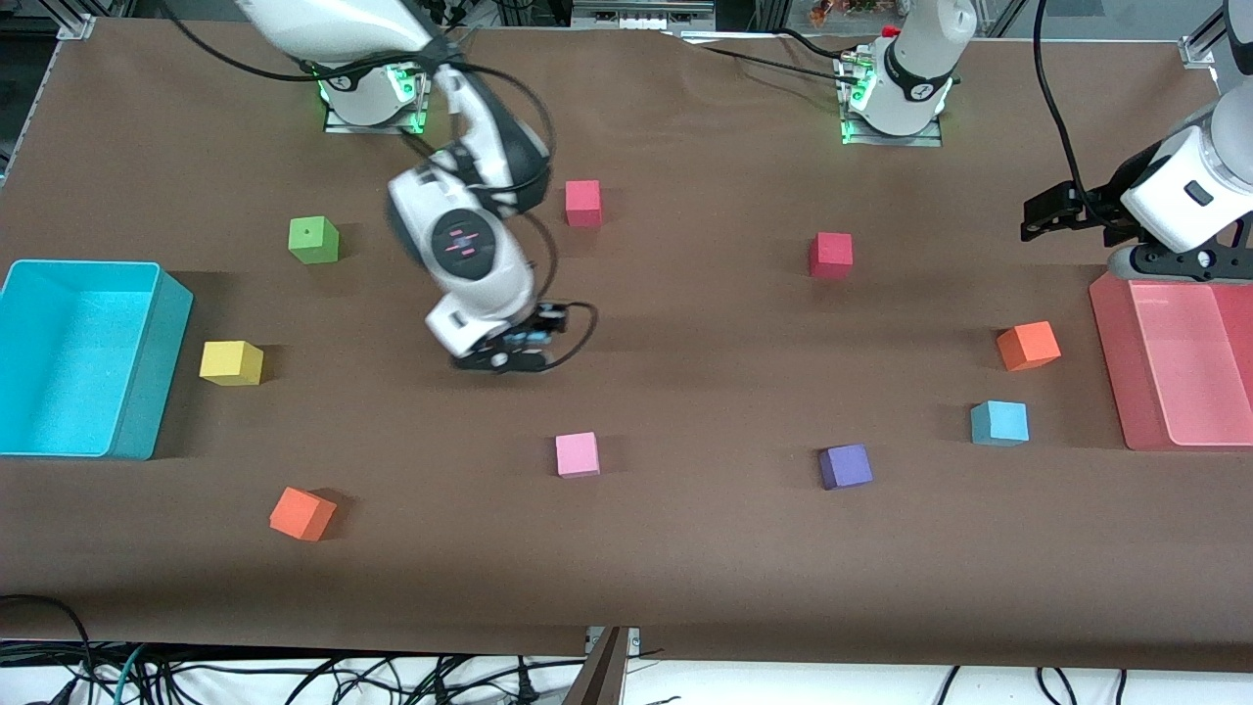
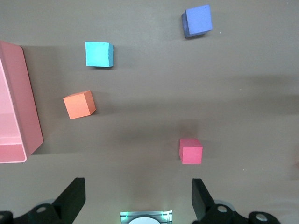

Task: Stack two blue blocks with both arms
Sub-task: 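Lift the cyan cube with the right gripper and carry it to mid-table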

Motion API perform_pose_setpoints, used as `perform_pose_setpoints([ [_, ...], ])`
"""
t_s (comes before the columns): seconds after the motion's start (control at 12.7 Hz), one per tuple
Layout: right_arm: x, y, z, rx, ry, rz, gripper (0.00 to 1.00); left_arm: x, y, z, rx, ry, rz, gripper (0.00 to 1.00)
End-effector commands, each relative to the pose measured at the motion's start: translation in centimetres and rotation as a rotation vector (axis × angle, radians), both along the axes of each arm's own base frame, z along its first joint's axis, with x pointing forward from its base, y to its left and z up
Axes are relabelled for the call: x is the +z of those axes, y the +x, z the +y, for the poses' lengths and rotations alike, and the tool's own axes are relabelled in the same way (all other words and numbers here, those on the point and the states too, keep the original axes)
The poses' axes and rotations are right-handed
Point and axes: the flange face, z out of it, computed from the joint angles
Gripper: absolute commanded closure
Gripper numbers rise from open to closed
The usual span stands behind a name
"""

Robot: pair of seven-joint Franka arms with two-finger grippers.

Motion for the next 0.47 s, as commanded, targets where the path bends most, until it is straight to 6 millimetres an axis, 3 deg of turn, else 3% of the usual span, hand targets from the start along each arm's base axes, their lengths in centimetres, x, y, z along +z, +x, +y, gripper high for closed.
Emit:
perform_pose_setpoints([
  [0.0, -3.4, -0.3, 1.1, -0.024, 0.004, -0.003, 0.72, -1.5, 0.9, 1.2, 0.002, -0.004, -0.023, 0.0],
  [0.24, -7.8, -2.2, 3.8, 0.019, 0.032, 0.005, 0.71, -4.4, 2.2, 2.5, 0.018, -0.002, -0.053, 0.0],
  [0.32, -8.7, -2.3, 4.0, 0.013, 0.041, -0.001, 0.68, -6.7, 2.6, 3.5, 0.032, -0.003, -0.058, 0.0],
  [0.39, -9.0, -2.3, 4.1, 0.012, 0.046, -0.007, 0.54, -8.5, 2.6, 4.4, 0.032, -0.004, -0.069, 0.0],
])
